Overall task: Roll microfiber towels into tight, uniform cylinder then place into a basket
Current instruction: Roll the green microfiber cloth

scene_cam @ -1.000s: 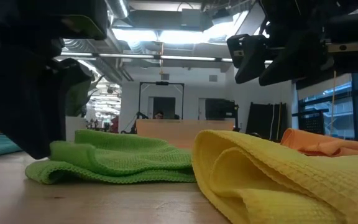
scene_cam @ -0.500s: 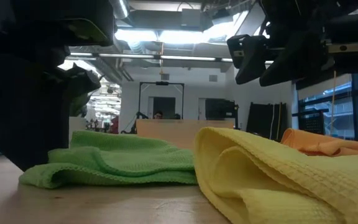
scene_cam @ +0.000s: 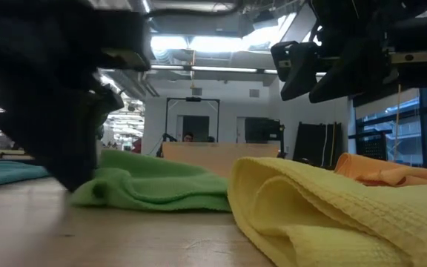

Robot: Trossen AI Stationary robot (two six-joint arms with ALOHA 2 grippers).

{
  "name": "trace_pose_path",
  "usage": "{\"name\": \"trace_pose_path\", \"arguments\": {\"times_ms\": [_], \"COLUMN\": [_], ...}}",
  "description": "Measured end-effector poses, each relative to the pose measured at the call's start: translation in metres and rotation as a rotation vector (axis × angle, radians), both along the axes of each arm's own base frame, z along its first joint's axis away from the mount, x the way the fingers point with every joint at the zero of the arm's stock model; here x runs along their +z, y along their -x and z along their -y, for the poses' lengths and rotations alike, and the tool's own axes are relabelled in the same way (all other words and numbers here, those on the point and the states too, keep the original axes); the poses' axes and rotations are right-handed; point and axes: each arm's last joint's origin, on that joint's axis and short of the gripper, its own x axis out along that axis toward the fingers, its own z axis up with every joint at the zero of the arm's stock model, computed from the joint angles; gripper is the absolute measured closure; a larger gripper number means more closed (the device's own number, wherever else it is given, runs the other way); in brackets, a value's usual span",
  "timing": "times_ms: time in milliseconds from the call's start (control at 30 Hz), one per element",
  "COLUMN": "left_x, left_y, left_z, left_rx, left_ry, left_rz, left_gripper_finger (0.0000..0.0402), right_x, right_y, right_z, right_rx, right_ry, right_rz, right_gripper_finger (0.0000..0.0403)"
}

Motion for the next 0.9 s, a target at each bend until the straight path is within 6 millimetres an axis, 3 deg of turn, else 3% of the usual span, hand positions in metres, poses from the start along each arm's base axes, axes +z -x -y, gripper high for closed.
{"name": "trace_pose_path", "arguments": {"times_ms": [300, 900], "left_x": [0.008, 0.014], "left_y": [-0.003, -0.005], "left_z": [-0.030, -0.031], "left_rx": [0.052, 0.049], "left_ry": [-0.079, -0.047], "left_rz": [-0.043, -0.016], "left_gripper_finger": [0.0401, 0.0401], "right_x": [-0.003, -0.069], "right_y": [-0.003, -0.041], "right_z": [0.000, -0.005], "right_rx": [0.027, 0.161], "right_ry": [0.072, 0.230], "right_rz": [0.035, 0.073], "right_gripper_finger": [0.0237, 0.0237]}}
